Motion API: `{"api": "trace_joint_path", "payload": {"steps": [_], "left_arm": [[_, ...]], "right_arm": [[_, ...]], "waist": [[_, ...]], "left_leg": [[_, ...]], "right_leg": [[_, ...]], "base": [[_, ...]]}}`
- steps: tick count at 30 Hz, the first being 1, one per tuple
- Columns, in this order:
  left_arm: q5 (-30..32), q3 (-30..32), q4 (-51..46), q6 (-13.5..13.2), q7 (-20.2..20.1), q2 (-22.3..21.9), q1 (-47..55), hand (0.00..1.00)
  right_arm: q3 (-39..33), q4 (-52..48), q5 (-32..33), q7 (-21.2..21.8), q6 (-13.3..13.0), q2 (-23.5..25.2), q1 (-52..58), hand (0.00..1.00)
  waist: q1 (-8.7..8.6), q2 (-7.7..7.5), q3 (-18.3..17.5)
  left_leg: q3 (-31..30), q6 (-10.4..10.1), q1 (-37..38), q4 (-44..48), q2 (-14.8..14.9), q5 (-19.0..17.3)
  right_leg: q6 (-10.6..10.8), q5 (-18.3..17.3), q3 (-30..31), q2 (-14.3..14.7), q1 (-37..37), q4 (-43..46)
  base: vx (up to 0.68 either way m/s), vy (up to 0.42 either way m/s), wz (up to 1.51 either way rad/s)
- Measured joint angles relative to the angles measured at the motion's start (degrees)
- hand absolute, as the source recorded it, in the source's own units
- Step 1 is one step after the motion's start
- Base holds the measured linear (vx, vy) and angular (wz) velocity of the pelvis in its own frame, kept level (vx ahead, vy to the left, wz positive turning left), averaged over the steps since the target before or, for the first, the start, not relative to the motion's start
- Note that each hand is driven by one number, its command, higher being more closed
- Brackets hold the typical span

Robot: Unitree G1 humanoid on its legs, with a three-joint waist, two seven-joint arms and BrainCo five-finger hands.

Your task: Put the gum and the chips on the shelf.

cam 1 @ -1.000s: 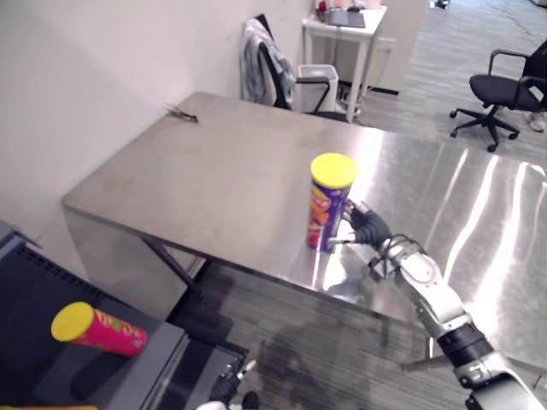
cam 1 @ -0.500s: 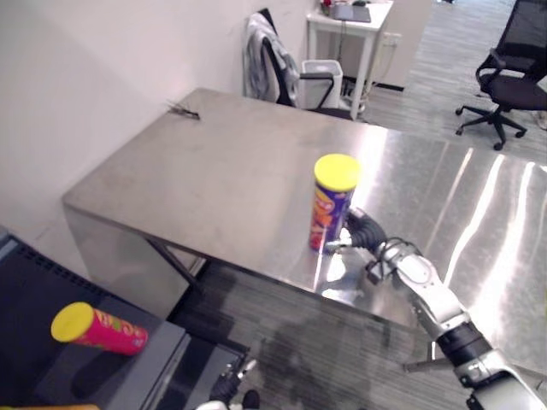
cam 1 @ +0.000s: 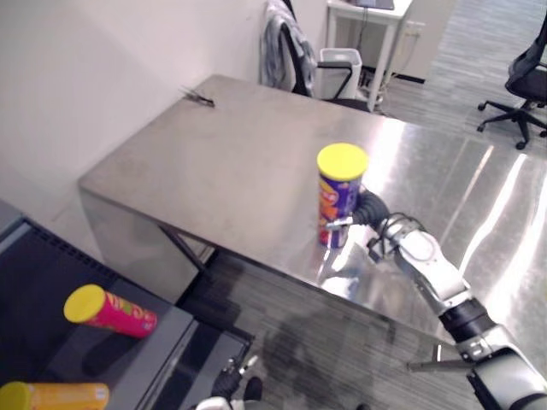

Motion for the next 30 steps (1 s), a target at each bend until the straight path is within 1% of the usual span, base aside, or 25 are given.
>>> {"api": "trace_joint_path", "payload": {"steps": [4, 5, 20, 23, 26, 29, 30], "left_arm": [[-1.54, 0.00, -0.19, 0.02, 0.05, 0.07, 0.00, 0.00], [-1.58, 0.01, -0.21, 0.02, 0.06, 0.07, 0.00, 0.00], [-1.97, 0.11, -0.41, 0.04, 0.14, 0.04, 0.00, 0.00], [-1.96, 0.57, -0.48, 0.07, 0.29, -0.03, 0.00, 0.00], [-1.93, 1.07, -0.46, 0.15, 0.36, -0.03, 0.10, 0.00], [-1.93, 1.76, -0.36, 0.22, 0.63, -0.10, 0.10, 0.00], [-1.94, 1.93, -0.07, 0.26, 0.72, -0.11, 0.09, 0.00]], "right_arm": [[0.00, 0.02, 0.00, -0.09, 0.00, 0.00, -1.58, 0.00], [0.00, 0.03, 0.00, -0.09, 0.00, 0.00, -1.84, 1.00], [0.00, 1.25, -0.02, -0.06, -0.01, -0.01, -3.08, 1.00], [-0.01, 1.16, -0.01, -0.10, -0.01, -0.20, -3.08, 1.00], [-0.68, -2.76, 0.40, -0.47, -0.02, -1.00, -2.84, 1.00], [-4.21, -9.92, 1.84, -1.07, -0.58, -0.94, -0.37, 1.00], [-5.87, -13.01, 2.90, -1.64, -1.24, -0.48, 1.20, 1.00]], "waist": [[0.14, -0.03, 0.39], [0.18, -0.04, 0.41], [0.49, -0.20, 0.50], [0.46, -0.47, 0.63], [-0.08, -0.57, 0.65], [-0.15, -0.59, 0.64], [-0.30, -0.59, 0.64]], "left_leg": [[0.05, 0.00, -0.51, 0.08, 0.01, 0.00], [0.06, 0.00, -0.60, 0.08, 0.01, 0.00], [0.23, 0.00, -0.38, 0.08, 0.15, 0.00], [1.21, 0.00, 0.55, -0.08, 0.30, -0.01], [1.97, 0.00, 1.25, -0.27, 0.39, -0.01], [3.35, -0.04, 2.86, -0.96, 0.71, -0.04], [3.77, -0.08, 3.24, -1.14, 0.80, -0.06]], "right_leg": [[0.00, 0.00, 0.10, 0.00, -0.55, 0.03], [0.00, 0.00, 0.12, 0.01, -0.66, 0.04], [0.00, 0.00, 0.35, 0.08, -0.64, 0.17], [0.00, 0.01, 1.04, 0.13, -0.37, 0.19], [-0.01, 0.01, 1.91, 0.15, -0.35, 0.21], [-0.01, 0.01, 3.23, 0.35, 0.06, 0.25], [-0.01, 0.01, 3.57, 0.42, 0.06, 0.32]], "base": [[0.00, 0.000, 0.00], [0.00, 0.000, 0.00], [0.00, 0.000, 0.00], [0.00, -0.002, -0.12], [-0.01, -0.003, -0.15], [0.00, -0.002, -0.20], [-0.01, 0.001, -0.18]]}}
